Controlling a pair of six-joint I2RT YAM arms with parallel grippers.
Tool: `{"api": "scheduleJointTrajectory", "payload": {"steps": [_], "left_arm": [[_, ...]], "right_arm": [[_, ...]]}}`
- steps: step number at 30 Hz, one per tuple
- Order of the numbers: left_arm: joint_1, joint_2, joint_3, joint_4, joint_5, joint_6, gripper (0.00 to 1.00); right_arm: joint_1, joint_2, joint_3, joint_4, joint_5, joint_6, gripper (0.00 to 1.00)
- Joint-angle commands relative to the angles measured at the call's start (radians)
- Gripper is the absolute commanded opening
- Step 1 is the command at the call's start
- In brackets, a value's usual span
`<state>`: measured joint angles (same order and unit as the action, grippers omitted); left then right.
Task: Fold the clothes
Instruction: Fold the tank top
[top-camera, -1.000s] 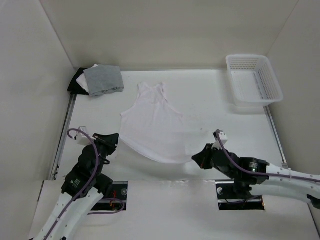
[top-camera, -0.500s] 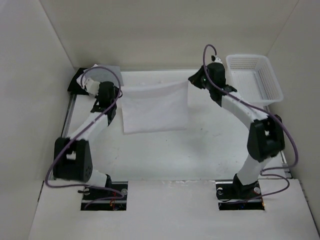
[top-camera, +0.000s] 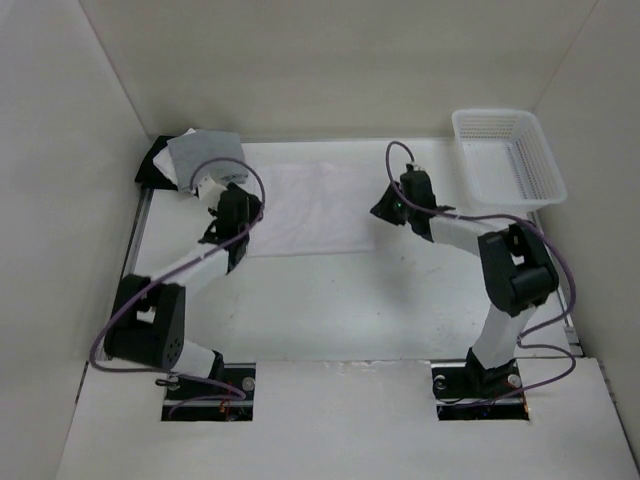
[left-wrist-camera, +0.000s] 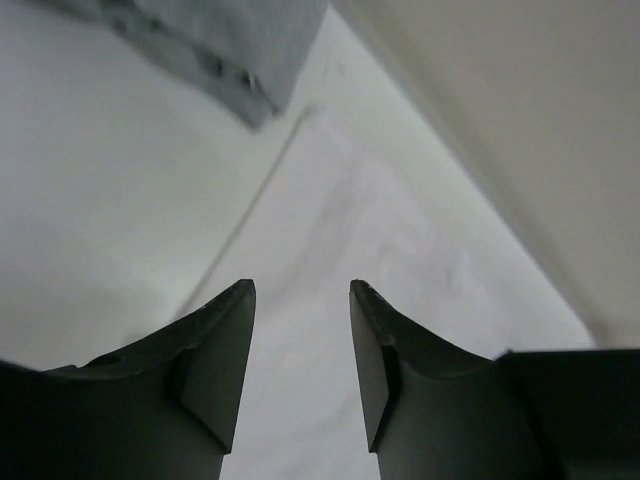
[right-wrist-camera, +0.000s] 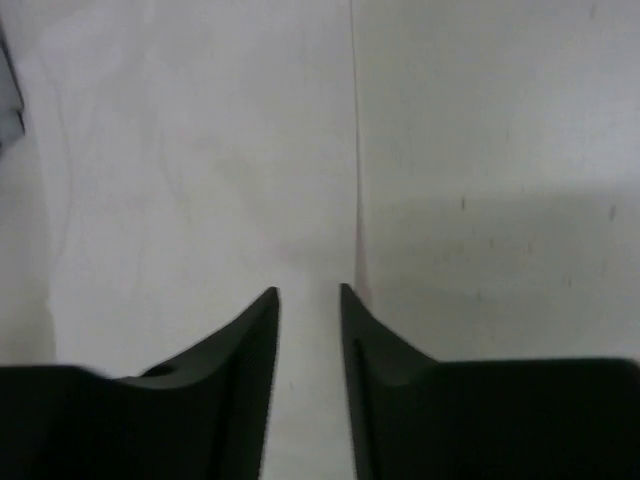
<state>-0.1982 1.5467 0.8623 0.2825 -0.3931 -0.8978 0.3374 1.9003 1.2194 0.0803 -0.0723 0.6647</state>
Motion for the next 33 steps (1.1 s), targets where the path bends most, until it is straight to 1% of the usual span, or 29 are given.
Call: {"api": "scheduleJointTrajectory", "payload": {"steps": [1, 2, 4, 6, 7, 8, 10, 11, 13, 16, 18, 21, 24, 26, 28, 33], "left_arm": [[-0.101, -0.193, -0.236, 0.101, -0.085, -0.019, 0.39], [-0.112, -0.247, -0.305, 0.089, -0.085, -0.033, 0.38], [-0.125, -0.345, -0.418, 0.049, -0.072, -0.055, 0.38], [-0.111, -0.419, -0.495, -0.005, -0.026, -0.069, 0.37], [-0.100, -0.442, -0.522, -0.026, 0.000, -0.078, 0.38], [-0.085, -0.450, -0.538, -0.041, 0.032, -0.082, 0.39], [-0.051, -0.435, -0.555, -0.040, 0.092, -0.085, 0.42], [-0.037, -0.416, -0.556, -0.036, 0.111, -0.087, 0.42], [-0.005, -0.363, -0.546, -0.010, 0.160, -0.095, 0.42], [0.022, -0.265, -0.534, 0.069, 0.220, -0.115, 0.42], [0.033, -0.223, -0.529, 0.089, 0.226, -0.125, 0.40], [0.042, -0.180, -0.525, 0.118, 0.224, -0.147, 0.38], [0.038, -0.151, -0.510, 0.129, 0.224, -0.148, 0.33], [0.038, -0.140, -0.506, 0.129, 0.224, -0.148, 0.25], [0.042, -0.135, -0.506, 0.129, 0.224, -0.148, 0.19], [0.052, -0.129, -0.508, 0.136, 0.223, -0.148, 0.11]], "right_arm": [[0.047, -0.212, -0.241, 0.248, 0.020, 0.053, 0.28], [0.054, -0.254, -0.312, 0.278, 0.022, 0.071, 0.20], [0.076, -0.318, -0.423, 0.323, 0.031, 0.104, 0.10], [0.100, -0.366, -0.498, 0.338, 0.035, 0.124, 0.09], [0.111, -0.382, -0.526, 0.338, 0.039, 0.127, 0.10], [0.120, -0.395, -0.549, 0.338, 0.049, 0.128, 0.13], [0.130, -0.409, -0.583, 0.338, 0.080, 0.128, 0.25], [0.131, -0.411, -0.595, 0.340, 0.092, 0.130, 0.29], [0.131, -0.405, -0.606, 0.346, 0.095, 0.131, 0.33], [0.131, -0.386, -0.609, 0.351, 0.097, 0.141, 0.35], [0.131, -0.376, -0.609, 0.352, 0.101, 0.144, 0.38], [0.131, -0.366, -0.617, 0.357, 0.108, 0.164, 0.45], [0.131, -0.353, -0.626, 0.357, 0.105, 0.197, 0.48], [0.131, -0.336, -0.629, 0.354, 0.100, 0.213, 0.48], [0.131, -0.314, -0.630, 0.357, 0.092, 0.228, 0.48], [0.131, -0.261, -0.609, 0.369, 0.060, 0.251, 0.43]]}}
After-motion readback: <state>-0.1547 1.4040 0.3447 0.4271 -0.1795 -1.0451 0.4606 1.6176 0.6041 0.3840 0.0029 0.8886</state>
